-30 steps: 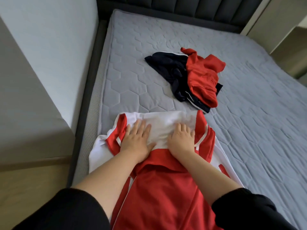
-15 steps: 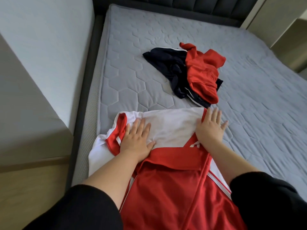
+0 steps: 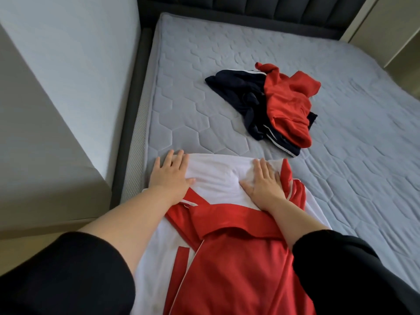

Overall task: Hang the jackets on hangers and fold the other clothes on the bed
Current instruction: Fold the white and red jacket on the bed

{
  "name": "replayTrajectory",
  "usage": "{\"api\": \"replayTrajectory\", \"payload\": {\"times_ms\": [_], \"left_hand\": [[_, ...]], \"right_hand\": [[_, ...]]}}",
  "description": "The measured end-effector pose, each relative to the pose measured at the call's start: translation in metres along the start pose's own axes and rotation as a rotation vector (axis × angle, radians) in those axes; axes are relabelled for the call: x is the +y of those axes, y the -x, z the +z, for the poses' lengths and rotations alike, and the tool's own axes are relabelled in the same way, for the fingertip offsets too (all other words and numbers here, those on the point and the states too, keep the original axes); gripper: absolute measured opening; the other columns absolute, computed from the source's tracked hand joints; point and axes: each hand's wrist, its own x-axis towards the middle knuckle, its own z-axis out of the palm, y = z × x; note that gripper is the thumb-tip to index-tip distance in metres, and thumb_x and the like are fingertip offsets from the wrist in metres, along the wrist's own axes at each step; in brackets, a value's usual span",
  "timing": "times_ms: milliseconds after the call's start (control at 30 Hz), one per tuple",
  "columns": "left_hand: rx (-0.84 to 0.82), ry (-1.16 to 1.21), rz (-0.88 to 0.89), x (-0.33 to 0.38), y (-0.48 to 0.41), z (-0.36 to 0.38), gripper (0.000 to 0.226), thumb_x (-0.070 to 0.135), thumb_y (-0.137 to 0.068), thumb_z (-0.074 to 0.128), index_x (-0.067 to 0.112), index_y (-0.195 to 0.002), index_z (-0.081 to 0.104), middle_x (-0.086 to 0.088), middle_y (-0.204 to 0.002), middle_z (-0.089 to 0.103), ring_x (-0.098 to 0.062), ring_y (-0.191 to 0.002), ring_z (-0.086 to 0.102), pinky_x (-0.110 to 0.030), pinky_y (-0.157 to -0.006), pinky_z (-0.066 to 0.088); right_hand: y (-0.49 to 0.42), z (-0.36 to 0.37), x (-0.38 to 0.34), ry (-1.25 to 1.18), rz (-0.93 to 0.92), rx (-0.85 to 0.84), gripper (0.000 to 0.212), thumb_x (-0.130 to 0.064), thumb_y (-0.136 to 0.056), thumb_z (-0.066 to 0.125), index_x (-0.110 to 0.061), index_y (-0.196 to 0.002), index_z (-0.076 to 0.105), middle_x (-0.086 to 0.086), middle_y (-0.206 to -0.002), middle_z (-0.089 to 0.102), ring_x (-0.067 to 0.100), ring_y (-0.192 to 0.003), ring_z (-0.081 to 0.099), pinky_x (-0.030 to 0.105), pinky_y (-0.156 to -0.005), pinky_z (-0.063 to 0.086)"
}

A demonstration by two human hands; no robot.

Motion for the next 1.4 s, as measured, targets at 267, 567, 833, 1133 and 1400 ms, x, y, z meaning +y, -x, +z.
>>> {"api": "replayTrajectory", "payload": {"times_ms": [267,567,833,1133,1400], "left_hand": [[0.101,0.319,-0.234,0.022,-0.002,-0.038,0.059,0.007,-0.086,0.055,0.014,-0.141,0.036,-0.010,-0.134,0.047,-0.029,-0.125,0.043,-0.038,-0.097,0.040],[0.250,0.259,-0.213,0.014,0.014,-0.094,0.027,0.006,-0.091,0.049,0.006,-0.116,0.061,-0.011,-0.121,0.052,-0.030,-0.117,0.047,-0.037,-0.089,0.043],[0.549,0.277,-0.203,0.005,0.038,-0.160,0.021,-0.001,-0.087,0.048,0.004,-0.105,0.059,-0.014,-0.111,0.056,-0.032,-0.106,0.051,-0.035,-0.069,0.034],[0.660,0.266,0.053,0.037,0.145,-0.092,0.030,-0.013,-0.047,0.074,0.005,-0.064,0.056,-0.010,-0.067,0.050,-0.032,-0.058,0.051,-0.030,-0.049,0.027],[0.185,0.019,0.237,0.075,0.227,-0.045,0.026,0.000,-0.079,0.054,0.012,-0.102,0.057,-0.007,-0.101,0.059,-0.028,-0.095,0.057,-0.035,-0.074,0.040]], "right_hand": [[-0.022,-0.048,-0.007,0.163,-0.140,-0.022,0.103,-0.058,-0.073,0.065,-0.020,-0.152,0.010,0.002,-0.155,0.026,0.019,-0.147,0.008,0.048,-0.116,-0.009],[-0.008,-0.116,-0.032,0.668,-0.165,0.164,0.020,-0.023,-0.089,0.054,-0.020,-0.105,0.064,0.000,-0.112,0.061,0.023,-0.112,0.050,0.039,-0.100,0.030],[0.013,-0.176,-0.046,0.461,-0.151,0.509,0.018,-0.005,-0.081,0.055,-0.009,-0.098,0.060,0.011,-0.101,0.062,0.032,-0.099,0.057,0.043,-0.097,0.032],[0.113,-0.126,0.001,0.213,-0.332,0.661,0.017,-0.002,-0.052,0.061,-0.006,-0.066,0.053,0.010,-0.062,0.052,0.031,-0.058,0.054,0.039,-0.062,0.045],[0.192,-0.062,0.058,0.287,-0.478,0.640,0.018,-0.014,-0.072,0.044,-0.010,-0.075,0.060,0.009,-0.072,0.052,0.030,-0.064,0.053,0.038,-0.069,0.035]]}}
